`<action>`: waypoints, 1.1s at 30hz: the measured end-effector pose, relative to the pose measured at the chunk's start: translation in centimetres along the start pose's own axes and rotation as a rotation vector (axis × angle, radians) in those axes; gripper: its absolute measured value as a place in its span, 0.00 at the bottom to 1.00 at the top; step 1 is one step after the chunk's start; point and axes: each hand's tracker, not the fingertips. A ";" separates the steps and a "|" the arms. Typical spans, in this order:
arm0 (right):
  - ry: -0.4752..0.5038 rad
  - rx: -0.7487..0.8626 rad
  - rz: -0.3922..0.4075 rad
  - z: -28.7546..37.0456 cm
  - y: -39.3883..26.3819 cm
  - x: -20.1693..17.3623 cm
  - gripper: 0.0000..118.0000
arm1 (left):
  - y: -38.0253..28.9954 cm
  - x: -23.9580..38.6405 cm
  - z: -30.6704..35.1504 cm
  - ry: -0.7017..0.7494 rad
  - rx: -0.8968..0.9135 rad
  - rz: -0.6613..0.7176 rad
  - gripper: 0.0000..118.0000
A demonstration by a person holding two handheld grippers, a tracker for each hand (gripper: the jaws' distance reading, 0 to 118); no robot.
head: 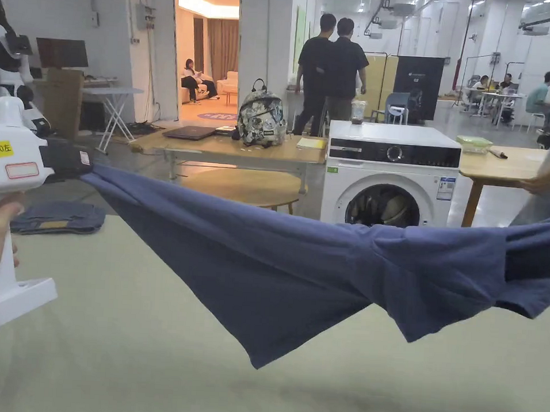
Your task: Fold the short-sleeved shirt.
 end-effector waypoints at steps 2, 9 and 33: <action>0.001 -0.041 0.025 -0.6 -1.5 0.0 0.02 | -1.7 -0.6 -0.1 0.013 -0.028 -0.023 0.01; 0.084 -0.260 -0.035 -2.1 -16.9 2.9 0.01 | -17.2 -8.0 1.7 0.032 -0.244 0.158 0.01; -0.081 -0.482 -0.157 19.8 -40.5 7.9 0.58 | -32.7 -10.5 22.9 0.284 -0.444 0.092 0.51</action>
